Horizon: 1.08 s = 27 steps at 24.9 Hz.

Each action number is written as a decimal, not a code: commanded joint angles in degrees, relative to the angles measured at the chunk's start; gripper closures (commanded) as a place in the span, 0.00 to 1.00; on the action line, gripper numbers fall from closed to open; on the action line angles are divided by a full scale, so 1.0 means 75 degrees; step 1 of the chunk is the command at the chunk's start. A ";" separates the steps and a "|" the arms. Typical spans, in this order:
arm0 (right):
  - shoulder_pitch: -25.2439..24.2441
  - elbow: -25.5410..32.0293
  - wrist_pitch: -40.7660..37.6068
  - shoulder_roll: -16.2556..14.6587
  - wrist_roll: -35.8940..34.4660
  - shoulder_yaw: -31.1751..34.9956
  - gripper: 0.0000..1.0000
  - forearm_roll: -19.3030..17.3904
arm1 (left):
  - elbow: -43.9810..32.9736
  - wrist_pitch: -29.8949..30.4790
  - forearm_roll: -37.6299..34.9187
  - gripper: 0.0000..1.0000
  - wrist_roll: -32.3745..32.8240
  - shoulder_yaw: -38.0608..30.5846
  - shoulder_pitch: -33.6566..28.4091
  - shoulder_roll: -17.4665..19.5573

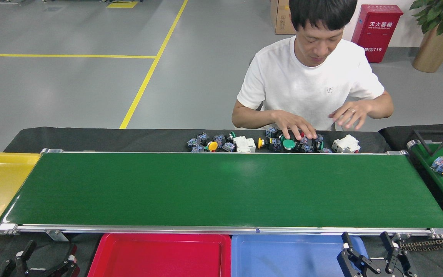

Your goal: Pick switch part from conveyor to tray

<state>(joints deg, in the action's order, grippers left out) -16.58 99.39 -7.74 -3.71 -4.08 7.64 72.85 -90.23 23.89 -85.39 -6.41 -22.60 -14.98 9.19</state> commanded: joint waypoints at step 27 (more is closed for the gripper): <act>0.0980 0.0119 0.1114 0.0214 0.1048 0.0025 0.01 0.0002 | 0.0007 -0.0021 0.0041 0.00 -0.0059 -0.0093 0.0052 0.0051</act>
<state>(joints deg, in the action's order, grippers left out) -9.78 99.85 -1.08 -1.65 3.33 7.64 72.85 -89.69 23.91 -85.29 -6.41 -23.00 -14.96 9.18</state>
